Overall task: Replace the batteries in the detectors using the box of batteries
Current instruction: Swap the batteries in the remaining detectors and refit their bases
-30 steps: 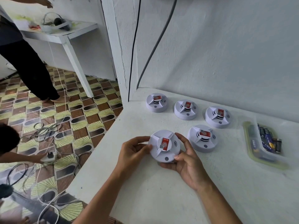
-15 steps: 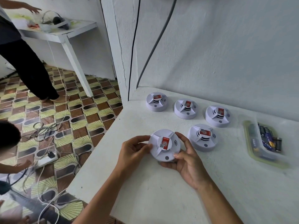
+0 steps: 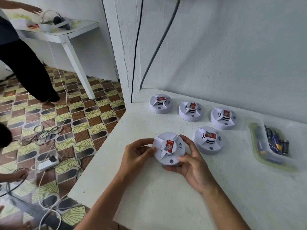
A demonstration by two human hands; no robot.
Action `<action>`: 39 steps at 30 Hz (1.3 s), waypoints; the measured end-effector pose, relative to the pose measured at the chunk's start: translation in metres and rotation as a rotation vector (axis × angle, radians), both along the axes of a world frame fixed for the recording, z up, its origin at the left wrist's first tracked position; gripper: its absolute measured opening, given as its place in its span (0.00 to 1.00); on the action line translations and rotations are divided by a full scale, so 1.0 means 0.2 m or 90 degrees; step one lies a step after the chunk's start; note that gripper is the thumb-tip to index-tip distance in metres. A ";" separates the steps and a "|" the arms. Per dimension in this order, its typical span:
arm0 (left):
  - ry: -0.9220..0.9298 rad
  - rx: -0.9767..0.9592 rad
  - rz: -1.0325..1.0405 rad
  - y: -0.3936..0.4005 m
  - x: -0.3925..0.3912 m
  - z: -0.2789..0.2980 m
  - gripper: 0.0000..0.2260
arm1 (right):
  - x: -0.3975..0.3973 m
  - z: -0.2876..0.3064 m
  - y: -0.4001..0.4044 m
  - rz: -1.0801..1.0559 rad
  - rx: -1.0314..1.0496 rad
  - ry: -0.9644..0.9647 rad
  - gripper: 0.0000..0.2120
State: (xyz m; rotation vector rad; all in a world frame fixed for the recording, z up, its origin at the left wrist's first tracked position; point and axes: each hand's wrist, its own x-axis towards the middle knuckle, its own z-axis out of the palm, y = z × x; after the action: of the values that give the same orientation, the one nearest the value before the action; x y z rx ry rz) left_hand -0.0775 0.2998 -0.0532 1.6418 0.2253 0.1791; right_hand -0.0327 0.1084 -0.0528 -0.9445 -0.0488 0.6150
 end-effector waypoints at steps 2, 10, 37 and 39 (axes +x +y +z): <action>0.000 -0.003 0.000 0.00 0.00 0.00 0.11 | 0.00 0.00 0.00 0.000 -0.001 -0.001 0.29; -0.017 0.003 -0.006 -0.01 0.00 0.02 0.12 | 0.00 0.01 0.00 -0.013 0.010 0.010 0.30; 0.013 0.570 -0.161 0.02 0.50 0.07 0.40 | 0.31 0.18 -0.37 0.058 -0.950 -0.483 0.37; 0.012 0.568 -0.160 0.02 0.51 0.06 0.40 | 0.31 0.17 -0.37 0.048 -0.942 -0.487 0.36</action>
State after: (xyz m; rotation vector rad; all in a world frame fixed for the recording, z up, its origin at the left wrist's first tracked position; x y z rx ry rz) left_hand 0.0240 0.3039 -0.0415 2.5379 -0.0707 0.0690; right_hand 0.0290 0.0339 -0.0192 -2.5899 -0.3414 0.2372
